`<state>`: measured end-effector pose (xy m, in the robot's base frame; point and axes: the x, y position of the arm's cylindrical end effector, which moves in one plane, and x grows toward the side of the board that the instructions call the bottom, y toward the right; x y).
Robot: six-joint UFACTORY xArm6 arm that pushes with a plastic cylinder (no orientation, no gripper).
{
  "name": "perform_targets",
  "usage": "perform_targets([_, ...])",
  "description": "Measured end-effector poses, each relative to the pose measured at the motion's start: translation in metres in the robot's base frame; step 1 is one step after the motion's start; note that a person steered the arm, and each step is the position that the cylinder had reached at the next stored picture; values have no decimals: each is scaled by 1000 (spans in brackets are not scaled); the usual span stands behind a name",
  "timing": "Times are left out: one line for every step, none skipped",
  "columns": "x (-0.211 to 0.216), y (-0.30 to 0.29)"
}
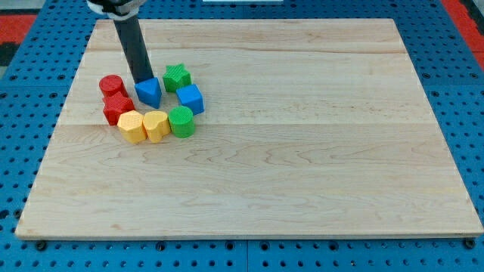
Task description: Push the green star closer to the blue blocks
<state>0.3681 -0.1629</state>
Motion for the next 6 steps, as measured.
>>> perform_targets([7, 1])
perform_targets([-54, -7])
perform_targets([-85, 13])
perform_targets([-59, 64])
perform_targets([-40, 51])
perform_targets([-39, 34])
